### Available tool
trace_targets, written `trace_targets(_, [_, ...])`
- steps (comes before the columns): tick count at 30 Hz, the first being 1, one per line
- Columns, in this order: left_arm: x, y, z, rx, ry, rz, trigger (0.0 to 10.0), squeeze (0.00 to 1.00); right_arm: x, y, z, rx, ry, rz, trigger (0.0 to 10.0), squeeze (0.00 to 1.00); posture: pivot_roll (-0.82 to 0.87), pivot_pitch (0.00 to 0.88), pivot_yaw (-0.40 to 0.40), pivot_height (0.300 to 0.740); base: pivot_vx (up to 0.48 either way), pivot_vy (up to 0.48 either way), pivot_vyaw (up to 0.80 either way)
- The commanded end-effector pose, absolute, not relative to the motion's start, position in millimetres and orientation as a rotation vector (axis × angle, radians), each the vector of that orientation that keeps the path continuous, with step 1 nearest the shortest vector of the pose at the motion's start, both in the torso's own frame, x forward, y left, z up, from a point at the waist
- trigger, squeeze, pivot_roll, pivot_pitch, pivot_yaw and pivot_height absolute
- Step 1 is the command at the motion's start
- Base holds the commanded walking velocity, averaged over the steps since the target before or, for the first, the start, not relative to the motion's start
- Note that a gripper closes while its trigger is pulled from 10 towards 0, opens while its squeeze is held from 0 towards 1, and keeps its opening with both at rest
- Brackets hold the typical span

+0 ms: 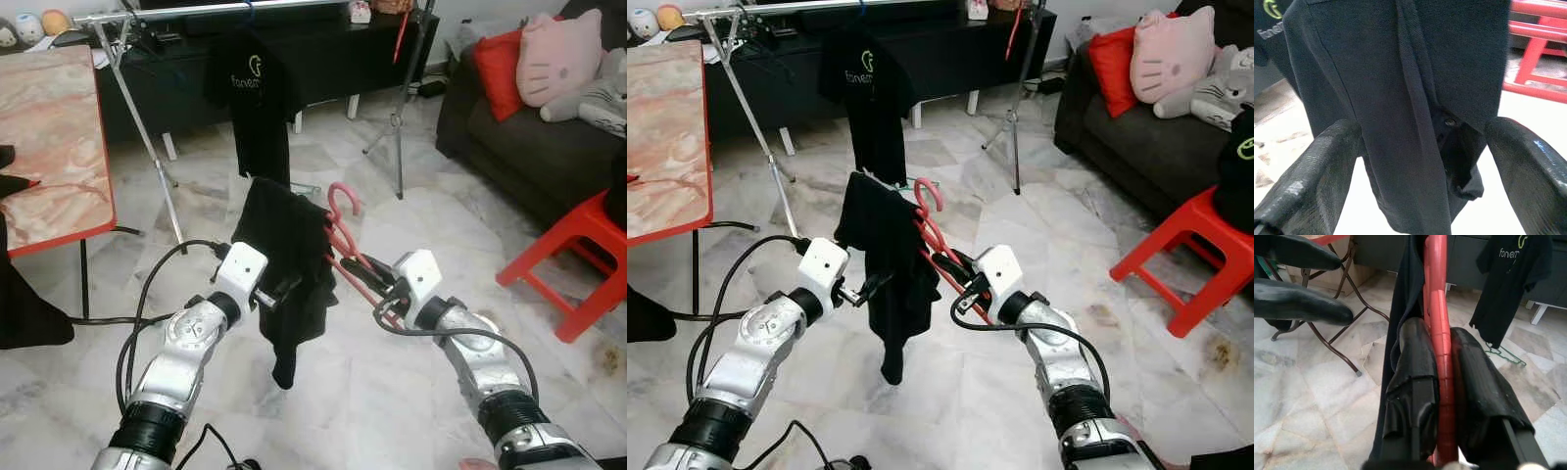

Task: Hang hanger

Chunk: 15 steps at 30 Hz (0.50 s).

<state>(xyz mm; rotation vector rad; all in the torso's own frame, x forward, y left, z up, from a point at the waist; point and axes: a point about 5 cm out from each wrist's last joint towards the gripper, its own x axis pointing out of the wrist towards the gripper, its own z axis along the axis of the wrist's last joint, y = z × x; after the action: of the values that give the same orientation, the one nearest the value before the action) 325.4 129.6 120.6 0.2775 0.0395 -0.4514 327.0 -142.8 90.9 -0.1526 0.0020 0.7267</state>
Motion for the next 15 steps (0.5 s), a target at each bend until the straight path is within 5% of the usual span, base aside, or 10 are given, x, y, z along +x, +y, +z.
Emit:
trace_targets(1, [329,127,121,0.274,0.048,-0.427,10.0,0.0,330,-138,105,-0.14,-0.069,0.741,0.0,0.0,-0.02,0.072,-0.041,0.74,0.0,0.0,0.0])
trace_targets(15, [337,112,127,0.264,0.048,-0.41,10.0,0.0,323,-130,102,-0.112,-0.047,0.813,0.0,0.0,-0.01,0.073,-0.04,0.74,0.0,0.0,0.0])
